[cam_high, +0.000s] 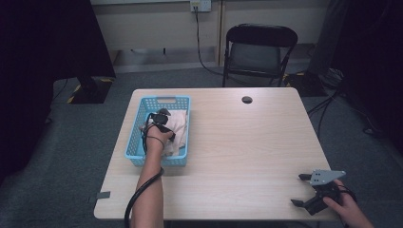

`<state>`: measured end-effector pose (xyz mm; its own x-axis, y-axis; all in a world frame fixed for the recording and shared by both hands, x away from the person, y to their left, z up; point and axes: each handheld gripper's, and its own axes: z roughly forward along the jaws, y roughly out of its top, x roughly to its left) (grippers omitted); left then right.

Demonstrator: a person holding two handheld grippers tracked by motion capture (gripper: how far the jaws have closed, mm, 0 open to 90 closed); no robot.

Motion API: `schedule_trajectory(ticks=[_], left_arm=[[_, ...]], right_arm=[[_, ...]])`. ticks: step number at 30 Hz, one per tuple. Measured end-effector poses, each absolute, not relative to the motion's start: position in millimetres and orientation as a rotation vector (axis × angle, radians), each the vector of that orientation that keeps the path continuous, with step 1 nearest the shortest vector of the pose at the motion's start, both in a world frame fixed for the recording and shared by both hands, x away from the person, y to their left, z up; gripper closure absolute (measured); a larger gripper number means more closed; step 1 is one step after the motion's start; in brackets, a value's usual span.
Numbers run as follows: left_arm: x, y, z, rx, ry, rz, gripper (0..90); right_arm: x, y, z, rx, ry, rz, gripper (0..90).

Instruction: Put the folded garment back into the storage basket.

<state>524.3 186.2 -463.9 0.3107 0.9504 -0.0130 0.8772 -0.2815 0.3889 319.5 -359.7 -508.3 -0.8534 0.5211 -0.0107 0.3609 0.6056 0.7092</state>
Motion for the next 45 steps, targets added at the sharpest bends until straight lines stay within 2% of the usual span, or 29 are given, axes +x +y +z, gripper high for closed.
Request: schedule_trajectory(ticks=[3,6,7,9,19,22,45], left_arm=[[524,189,-466,2.245,1.646,0.323,30.4],[524,190,-467,2.246,1.635,0.319,28.0],[525,190,-468,2.259,1.624,0.316,23.4],[525,188,-469,2.277,1.616,0.322,19.6],[525,192,-474,2.283,1.574,0.327,8.4],[525,193,-478,2.287,1.541,0.338,0.0],[524,197,-473,2.302,1.511,0.319,1.7]], right_arm=[[320,-360,-508,0.729,2.616,1.084,0.0],[320,-360,-508,0.729,2.616,1.084,0.0],[320,-360,-508,0.729,2.616,1.084,0.0],[320,-360,-508,0.729,2.616,1.084,0.0],[320,-360,-508,0.729,2.616,1.084,0.0],[320,-360,-508,0.729,2.616,1.083,0.0],[319,-360,-508,0.728,2.617,1.084,0.0]])
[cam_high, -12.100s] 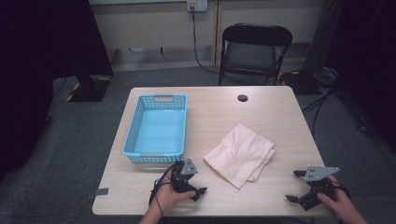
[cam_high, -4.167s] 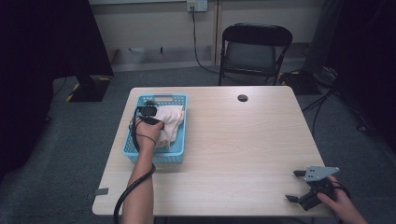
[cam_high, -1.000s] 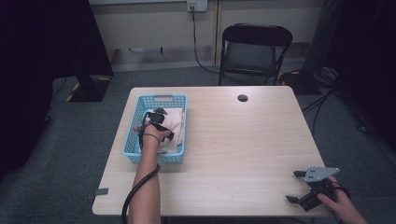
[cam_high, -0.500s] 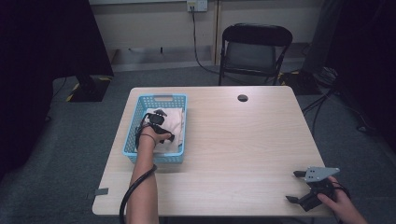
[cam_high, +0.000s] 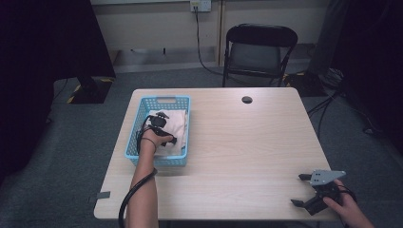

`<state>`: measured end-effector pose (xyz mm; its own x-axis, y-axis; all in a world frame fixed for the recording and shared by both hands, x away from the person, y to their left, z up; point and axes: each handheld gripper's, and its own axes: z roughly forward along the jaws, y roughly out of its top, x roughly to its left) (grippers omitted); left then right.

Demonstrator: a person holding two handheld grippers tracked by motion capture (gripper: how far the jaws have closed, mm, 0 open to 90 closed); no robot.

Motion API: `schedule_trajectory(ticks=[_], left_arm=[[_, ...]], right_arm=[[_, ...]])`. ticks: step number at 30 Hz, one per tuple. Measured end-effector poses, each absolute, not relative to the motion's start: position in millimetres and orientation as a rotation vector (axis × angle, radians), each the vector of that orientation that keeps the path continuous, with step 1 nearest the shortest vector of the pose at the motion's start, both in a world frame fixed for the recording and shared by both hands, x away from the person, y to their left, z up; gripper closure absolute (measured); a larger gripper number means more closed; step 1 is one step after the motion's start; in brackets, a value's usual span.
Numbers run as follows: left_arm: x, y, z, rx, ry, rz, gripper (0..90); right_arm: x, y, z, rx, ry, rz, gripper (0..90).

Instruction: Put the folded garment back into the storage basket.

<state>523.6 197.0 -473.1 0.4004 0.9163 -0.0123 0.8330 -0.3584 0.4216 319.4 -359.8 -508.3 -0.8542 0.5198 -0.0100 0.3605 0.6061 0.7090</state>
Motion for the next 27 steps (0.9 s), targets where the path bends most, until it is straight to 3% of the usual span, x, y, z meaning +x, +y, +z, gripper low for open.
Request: schedule_trajectory(ticks=[6,10,13,19,27], left_arm=[[521,201,-457,2.261,1.558,0.333,8.3],[517,204,-447,2.239,1.555,0.365,25.6],[516,206,-449,2.260,1.560,0.352,28.1],[523,200,-462,2.362,1.579,0.321,26.3],[528,199,-472,2.362,1.589,0.308,10.1]], right_arm=[[319,-360,-508,0.728,2.617,1.084,0.0],[319,-360,-508,0.728,2.617,1.084,0.0],[319,-360,-508,0.728,2.618,1.084,0.0],[319,-360,-508,0.728,2.617,1.084,0.0],[319,-360,-508,0.728,2.617,1.084,0.0]])
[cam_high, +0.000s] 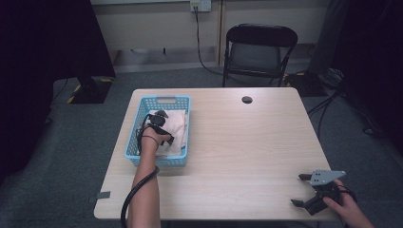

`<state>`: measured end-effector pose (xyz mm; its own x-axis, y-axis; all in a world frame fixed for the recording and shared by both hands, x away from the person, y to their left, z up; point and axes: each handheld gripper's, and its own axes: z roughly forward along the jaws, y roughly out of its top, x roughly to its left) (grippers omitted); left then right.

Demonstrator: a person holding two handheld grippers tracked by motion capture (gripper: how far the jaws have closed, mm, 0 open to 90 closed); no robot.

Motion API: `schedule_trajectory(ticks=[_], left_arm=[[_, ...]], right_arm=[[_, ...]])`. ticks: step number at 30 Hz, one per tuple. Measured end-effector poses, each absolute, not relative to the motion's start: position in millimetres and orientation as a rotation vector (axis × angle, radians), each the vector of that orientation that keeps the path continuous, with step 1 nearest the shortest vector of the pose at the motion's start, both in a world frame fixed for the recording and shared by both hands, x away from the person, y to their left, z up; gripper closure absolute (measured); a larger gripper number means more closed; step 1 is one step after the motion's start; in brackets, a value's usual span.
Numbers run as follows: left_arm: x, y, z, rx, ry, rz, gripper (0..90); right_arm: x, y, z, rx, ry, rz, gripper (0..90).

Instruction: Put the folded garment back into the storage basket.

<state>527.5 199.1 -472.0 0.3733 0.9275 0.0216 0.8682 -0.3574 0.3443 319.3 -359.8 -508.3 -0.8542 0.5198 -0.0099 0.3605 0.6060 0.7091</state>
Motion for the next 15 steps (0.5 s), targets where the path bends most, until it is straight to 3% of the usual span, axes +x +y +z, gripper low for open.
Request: schedule_trajectory(ticks=[5,12,15], left_arm=[[529,202,-475,2.354,1.596,0.318,1.0],[527,204,-464,2.348,1.571,0.346,6.3],[523,208,-452,2.267,1.573,0.378,5.5]], right_arm=[[319,-360,-508,0.728,2.617,1.084,0.0],[319,-360,-508,0.728,2.617,1.084,0.0],[319,-360,-508,0.728,2.617,1.085,0.0]])
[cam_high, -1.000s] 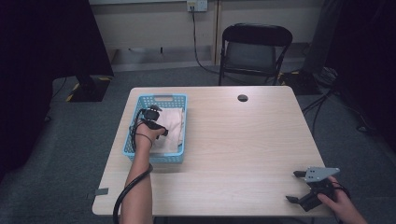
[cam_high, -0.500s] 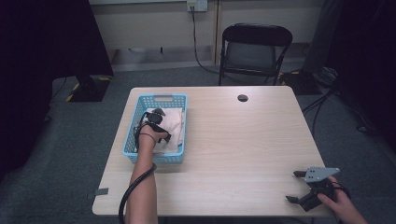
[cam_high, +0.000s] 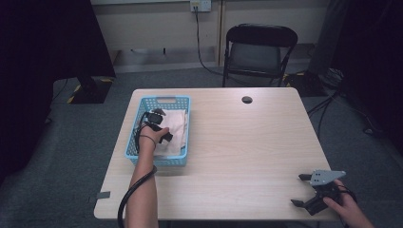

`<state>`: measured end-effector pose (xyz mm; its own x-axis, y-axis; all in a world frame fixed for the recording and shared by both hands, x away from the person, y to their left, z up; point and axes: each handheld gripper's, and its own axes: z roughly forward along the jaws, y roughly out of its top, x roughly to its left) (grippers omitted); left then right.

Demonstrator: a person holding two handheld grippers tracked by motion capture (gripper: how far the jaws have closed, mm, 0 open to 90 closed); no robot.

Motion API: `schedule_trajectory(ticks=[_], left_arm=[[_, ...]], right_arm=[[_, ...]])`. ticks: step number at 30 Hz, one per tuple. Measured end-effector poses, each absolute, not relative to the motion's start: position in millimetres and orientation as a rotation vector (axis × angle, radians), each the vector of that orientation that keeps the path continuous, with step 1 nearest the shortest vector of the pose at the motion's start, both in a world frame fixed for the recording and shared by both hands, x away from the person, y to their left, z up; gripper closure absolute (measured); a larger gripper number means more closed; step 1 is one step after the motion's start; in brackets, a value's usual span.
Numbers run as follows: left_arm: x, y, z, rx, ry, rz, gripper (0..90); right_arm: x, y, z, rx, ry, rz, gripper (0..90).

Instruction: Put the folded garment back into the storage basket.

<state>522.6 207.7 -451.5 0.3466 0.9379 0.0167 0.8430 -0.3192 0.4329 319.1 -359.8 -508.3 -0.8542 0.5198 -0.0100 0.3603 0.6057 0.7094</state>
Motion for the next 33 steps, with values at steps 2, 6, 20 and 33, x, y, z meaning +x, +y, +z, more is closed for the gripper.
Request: schedule_trajectory(ticks=[2,6,20,33], left_arm=[[520,209,-444,2.239,1.554,0.384,5.4],[515,208,-431,2.199,1.513,0.403,5.1],[499,196,-407,2.154,1.404,0.398,5.2],[486,199,-397,2.102,1.360,0.394,5.3]], right_arm=[[319,-360,-508,0.728,2.617,1.085,0.0],[319,-360,-508,0.728,2.617,1.085,0.0],[319,-360,-508,0.728,2.616,1.085,0.0],[319,-360,-508,0.729,2.616,1.084,0.0]])
